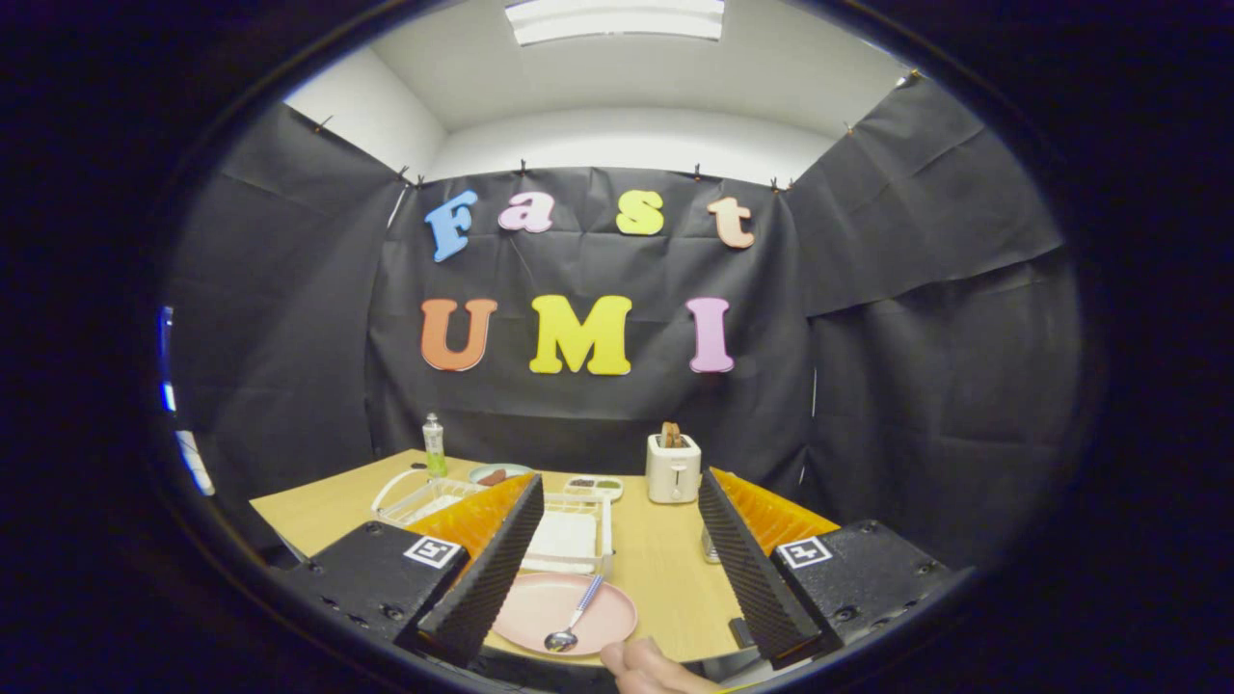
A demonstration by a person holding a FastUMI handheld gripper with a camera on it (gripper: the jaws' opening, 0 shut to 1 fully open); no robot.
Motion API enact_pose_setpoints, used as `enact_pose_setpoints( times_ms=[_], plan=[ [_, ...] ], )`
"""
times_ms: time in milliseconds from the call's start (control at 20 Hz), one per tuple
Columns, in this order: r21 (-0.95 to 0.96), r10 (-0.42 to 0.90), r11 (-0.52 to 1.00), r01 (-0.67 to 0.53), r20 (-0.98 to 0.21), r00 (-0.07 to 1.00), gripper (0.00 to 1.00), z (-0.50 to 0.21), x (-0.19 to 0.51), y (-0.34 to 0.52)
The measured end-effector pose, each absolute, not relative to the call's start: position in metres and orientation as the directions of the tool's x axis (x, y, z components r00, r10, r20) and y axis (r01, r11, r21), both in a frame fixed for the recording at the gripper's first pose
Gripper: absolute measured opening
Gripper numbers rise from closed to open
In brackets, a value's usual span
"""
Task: Take the plate from the dish rack, then take the spoon from the basket and place it into the plate.
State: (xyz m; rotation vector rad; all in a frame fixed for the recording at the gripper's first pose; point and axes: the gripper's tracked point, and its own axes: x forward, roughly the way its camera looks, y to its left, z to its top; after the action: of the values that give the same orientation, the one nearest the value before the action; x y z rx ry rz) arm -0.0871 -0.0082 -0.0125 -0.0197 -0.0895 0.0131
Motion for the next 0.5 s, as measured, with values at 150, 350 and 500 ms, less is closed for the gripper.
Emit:
enact_pose_setpoints(
  times_ms=[150,350,500],
  plan=[
    [-0.015,0.008,1.0,-0.007,0.084,0.996,1.0,-0.0109,-0.0938,-0.0123],
    [-0.012,0.023,1.0,-0.022,0.088,0.996,1.0,-0.0119,-0.0954,-0.0094],
    [0.009,0.022,1.0,-0.022,0.073,0.997,1.0,-0.0178,-0.0917,-0.0115]
  ],
)
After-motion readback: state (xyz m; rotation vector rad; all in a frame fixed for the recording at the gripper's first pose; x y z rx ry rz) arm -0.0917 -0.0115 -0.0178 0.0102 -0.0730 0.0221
